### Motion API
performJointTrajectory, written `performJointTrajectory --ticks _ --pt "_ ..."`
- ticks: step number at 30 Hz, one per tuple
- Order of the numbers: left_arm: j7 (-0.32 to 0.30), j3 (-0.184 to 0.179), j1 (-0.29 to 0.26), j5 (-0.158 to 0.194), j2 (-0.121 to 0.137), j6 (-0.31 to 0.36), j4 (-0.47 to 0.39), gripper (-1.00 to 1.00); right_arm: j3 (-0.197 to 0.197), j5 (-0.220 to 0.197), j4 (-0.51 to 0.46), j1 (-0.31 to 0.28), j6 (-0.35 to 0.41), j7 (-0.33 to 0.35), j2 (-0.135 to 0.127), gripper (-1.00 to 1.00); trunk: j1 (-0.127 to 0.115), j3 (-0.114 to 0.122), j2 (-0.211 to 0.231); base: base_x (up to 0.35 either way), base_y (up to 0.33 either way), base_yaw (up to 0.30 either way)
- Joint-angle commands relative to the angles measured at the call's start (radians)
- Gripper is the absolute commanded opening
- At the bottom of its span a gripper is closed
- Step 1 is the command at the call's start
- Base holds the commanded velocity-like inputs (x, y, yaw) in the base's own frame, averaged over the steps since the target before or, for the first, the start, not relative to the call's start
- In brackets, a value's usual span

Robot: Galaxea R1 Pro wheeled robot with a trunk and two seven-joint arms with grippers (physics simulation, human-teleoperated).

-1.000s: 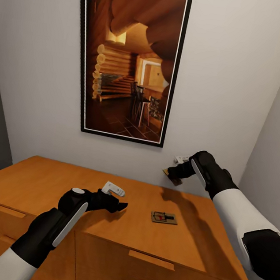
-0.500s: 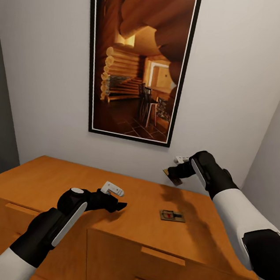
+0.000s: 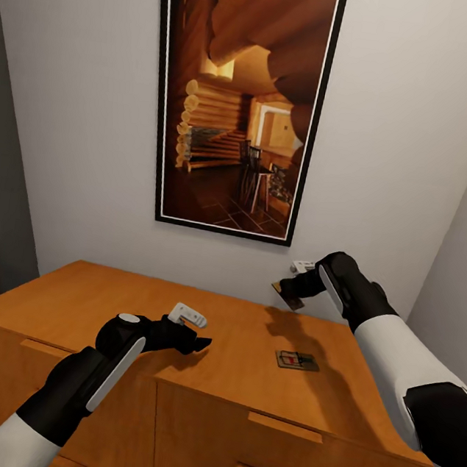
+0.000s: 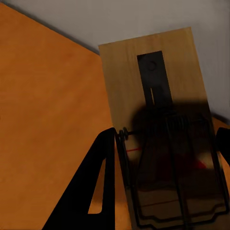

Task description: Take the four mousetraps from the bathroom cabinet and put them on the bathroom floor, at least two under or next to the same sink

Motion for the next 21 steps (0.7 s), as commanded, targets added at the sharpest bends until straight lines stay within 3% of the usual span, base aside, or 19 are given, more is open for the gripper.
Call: performJointTrajectory --ticks 1,10,21 --pt "0.002 -0.001 -0.001 0.006 0.001 0.005 -0.001 1.0 0.005 -0.01 -0.001 -0.001 0.004 -0.004 -0.001 -1.0 0.0 -0.001 -0.001 0.0 0.002 0.0" --pt "0.001 0.0 -0.001 0.006 0.001 0.005 0.0 1.0 0.005 -0.01 -0.001 -0.001 0.004 -0.004 0.002 -1.0 0.0 -0.001 -0.001 0.0 0.032 0.0" --pt "-0.002 0.0 -0.001 0.007 0.001 0.004 0.0 1.0 0.005 -0.01 -0.001 -0.001 0.004 -0.003 0.002 -1.0 0.0 -0.001 -0.001 0.033 0.286 0.0"
